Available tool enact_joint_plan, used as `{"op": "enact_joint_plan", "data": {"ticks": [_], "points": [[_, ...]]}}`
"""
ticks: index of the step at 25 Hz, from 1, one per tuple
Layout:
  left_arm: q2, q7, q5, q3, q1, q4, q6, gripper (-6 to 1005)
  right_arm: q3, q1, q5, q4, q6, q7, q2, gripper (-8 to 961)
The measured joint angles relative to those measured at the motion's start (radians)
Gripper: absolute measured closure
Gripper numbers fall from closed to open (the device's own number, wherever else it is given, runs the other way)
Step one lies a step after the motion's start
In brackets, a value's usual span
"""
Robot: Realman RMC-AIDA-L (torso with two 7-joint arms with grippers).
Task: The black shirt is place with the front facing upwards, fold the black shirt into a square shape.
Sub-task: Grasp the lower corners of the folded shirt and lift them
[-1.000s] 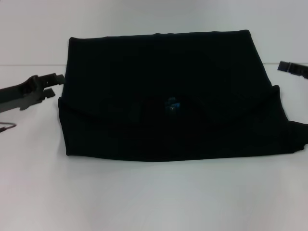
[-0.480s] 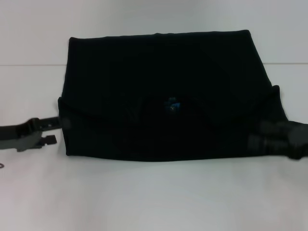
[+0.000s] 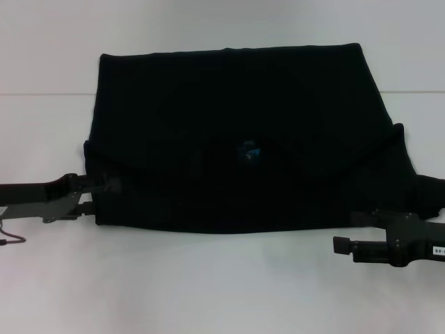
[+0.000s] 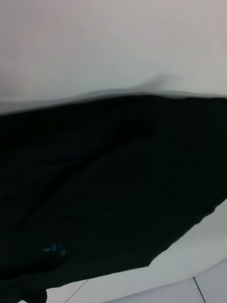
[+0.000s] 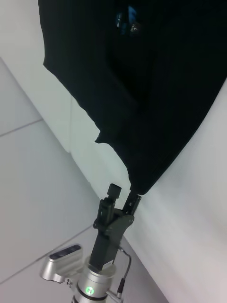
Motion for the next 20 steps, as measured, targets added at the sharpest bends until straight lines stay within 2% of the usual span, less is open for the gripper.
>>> {"op": "enact_joint_plan", "data": {"ticks": [12, 19, 20], "points": [[-0.008, -0.019, 0.000, 0.026, -0.032, -0.052, -0.007, 173, 0.002, 0.000, -0.004, -0.001, -0.002, 0.003, -0.002, 25], [-0.003, -0.033, 0.001, 0.059, -0.027, -0.047, -0.027, 223, 0.007, -0.003, -0.004, -0.001, -0.009, 0.012, -0.009, 26], [-0.003, -0.033, 0.002, 0.061, -0.027, -0.047, -0.028, 262, 0.008, -0.004, -0.004, -0.002, -0.011, 0.013, -0.009, 26]]}}
